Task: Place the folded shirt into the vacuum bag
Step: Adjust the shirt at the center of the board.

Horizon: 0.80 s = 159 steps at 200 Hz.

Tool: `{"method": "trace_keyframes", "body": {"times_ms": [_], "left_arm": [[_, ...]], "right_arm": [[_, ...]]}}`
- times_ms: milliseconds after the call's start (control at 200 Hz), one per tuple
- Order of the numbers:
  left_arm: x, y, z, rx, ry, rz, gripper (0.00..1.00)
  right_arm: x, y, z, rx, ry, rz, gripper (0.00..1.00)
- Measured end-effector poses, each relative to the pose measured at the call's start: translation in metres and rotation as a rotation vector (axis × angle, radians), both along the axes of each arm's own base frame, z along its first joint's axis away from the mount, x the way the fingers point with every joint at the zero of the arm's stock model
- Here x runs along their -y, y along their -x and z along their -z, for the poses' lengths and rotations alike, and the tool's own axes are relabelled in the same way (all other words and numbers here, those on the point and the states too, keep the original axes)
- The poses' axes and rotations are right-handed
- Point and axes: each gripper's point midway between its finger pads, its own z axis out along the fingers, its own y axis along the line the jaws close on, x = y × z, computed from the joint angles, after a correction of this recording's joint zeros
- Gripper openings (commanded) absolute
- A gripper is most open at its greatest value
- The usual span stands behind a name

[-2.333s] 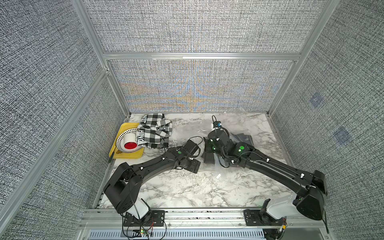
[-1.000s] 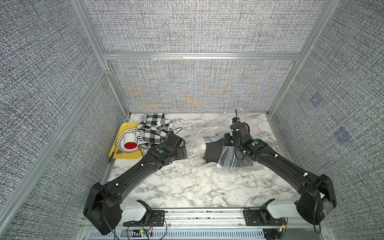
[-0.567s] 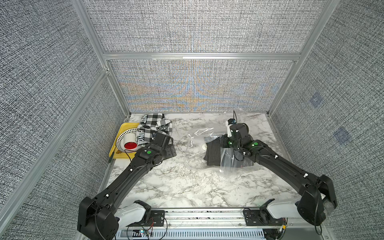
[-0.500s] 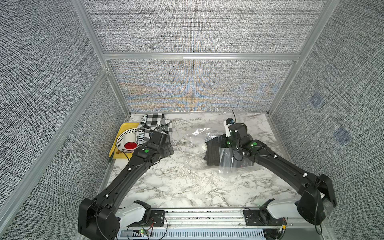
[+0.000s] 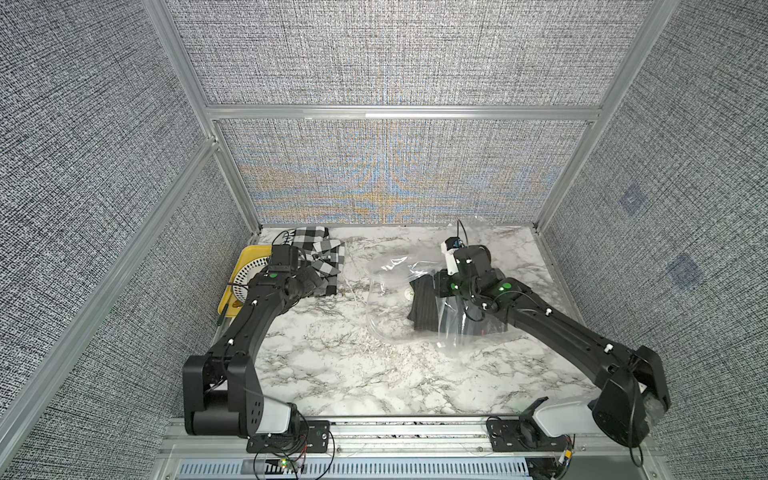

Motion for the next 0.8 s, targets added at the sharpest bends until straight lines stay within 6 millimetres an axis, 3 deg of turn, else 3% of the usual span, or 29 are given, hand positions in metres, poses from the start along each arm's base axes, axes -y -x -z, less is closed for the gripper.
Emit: {"method": "trace_keyframes", "body": {"times_ms": [170,390,591,796], "left_arm": [[-0.016,-0.012,0.014,-0.023,0.031,-0.043,1.0],[-0.057,-0.023,0.036,-0.053,0.043,-0.147,0.96],[-0.055,-0.034,0.046,-0.04,0.086,-0.128,0.92],[-0.069,-0.048,0.051,-0.017,0.15,-0.145,0.94]], "right_arm": [[0.001,-0.003,0.015,-0.017,0.015,0.003,0.0],[-0.007,-0.01,0.03,-0.051,0.006,0.014,0.0],[-0.017,-0.01,0.022,-0.039,-0.001,0.019,0.0],[-0.016,-0.006,0.022,-0.048,0.008,0.044,0.0]]}}
